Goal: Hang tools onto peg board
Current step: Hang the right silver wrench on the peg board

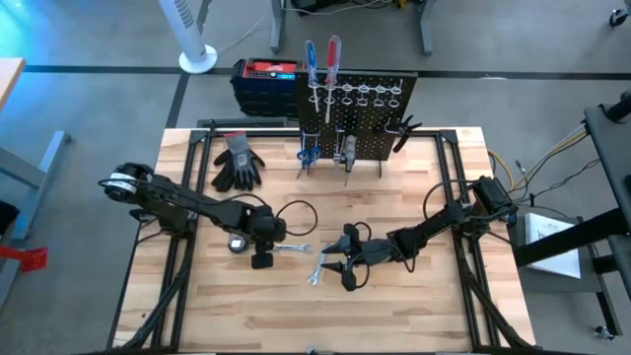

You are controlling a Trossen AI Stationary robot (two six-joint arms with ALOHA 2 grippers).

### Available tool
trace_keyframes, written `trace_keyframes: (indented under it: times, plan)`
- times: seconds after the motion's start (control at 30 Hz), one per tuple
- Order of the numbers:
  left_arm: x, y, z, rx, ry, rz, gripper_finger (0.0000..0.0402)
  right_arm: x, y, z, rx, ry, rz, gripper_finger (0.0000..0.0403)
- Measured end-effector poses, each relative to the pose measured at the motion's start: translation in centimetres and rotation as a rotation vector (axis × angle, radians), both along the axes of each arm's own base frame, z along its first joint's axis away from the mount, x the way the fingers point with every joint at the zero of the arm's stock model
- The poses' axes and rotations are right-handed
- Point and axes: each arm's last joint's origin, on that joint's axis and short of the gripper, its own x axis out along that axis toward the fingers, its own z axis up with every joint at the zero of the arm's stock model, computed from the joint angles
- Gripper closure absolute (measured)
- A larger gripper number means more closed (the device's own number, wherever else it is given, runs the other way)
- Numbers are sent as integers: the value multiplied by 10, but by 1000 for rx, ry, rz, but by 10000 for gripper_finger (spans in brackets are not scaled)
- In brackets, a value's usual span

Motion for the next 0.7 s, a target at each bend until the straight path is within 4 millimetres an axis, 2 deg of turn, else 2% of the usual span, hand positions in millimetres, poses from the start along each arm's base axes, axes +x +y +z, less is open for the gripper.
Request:
trace_keyframes:
  times: [0.4, 0.7]
  plan:
    - [2, 0, -24, 11, 83, 13, 352, 1, -4, 0, 57, 1, -32, 208]
    - [4, -1, -28, 11, 76, 34, 352, 5, -18, -3, 64, 42, -64, 203]
